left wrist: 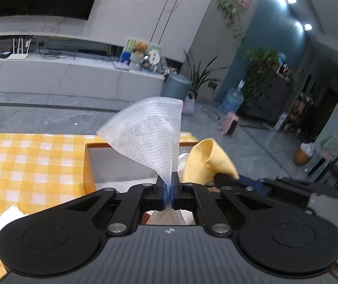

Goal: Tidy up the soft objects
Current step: 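Carry the bubble-wrap pad and yellow cloth into the orange box and open both grippers, then lift both empty grippers away from the orange box toward the white cloth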

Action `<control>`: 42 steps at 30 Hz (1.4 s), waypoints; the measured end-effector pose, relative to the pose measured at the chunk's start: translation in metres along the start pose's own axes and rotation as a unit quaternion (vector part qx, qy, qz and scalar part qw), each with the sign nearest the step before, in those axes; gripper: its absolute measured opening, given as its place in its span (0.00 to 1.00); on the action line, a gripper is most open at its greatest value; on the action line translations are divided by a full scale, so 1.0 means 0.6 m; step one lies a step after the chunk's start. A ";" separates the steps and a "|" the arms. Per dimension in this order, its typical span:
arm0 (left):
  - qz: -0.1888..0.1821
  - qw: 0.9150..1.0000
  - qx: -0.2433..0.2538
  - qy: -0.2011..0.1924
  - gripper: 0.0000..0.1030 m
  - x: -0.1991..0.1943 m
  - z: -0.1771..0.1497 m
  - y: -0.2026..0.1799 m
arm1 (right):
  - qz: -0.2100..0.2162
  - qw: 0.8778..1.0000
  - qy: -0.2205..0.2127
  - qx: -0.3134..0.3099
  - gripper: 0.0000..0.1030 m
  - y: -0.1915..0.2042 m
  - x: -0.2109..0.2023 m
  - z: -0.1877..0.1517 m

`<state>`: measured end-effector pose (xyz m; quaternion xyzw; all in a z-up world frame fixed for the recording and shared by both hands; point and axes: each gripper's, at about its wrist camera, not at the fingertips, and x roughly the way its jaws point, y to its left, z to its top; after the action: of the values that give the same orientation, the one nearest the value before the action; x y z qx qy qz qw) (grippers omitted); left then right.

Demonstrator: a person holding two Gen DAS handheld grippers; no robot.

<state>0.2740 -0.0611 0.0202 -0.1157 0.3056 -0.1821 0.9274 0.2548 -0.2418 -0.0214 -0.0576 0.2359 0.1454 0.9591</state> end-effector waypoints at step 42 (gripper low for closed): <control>0.066 0.996 0.044 -0.031 0.84 -0.031 -0.011 -0.009 | -0.029 0.993 0.062 -0.093 0.70 0.003 0.041 -0.020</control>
<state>0.2551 -0.0590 0.0265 -0.0596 0.2752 -0.1299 0.9507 0.2699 -0.2361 -0.0434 -0.1622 0.2788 0.1348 0.9369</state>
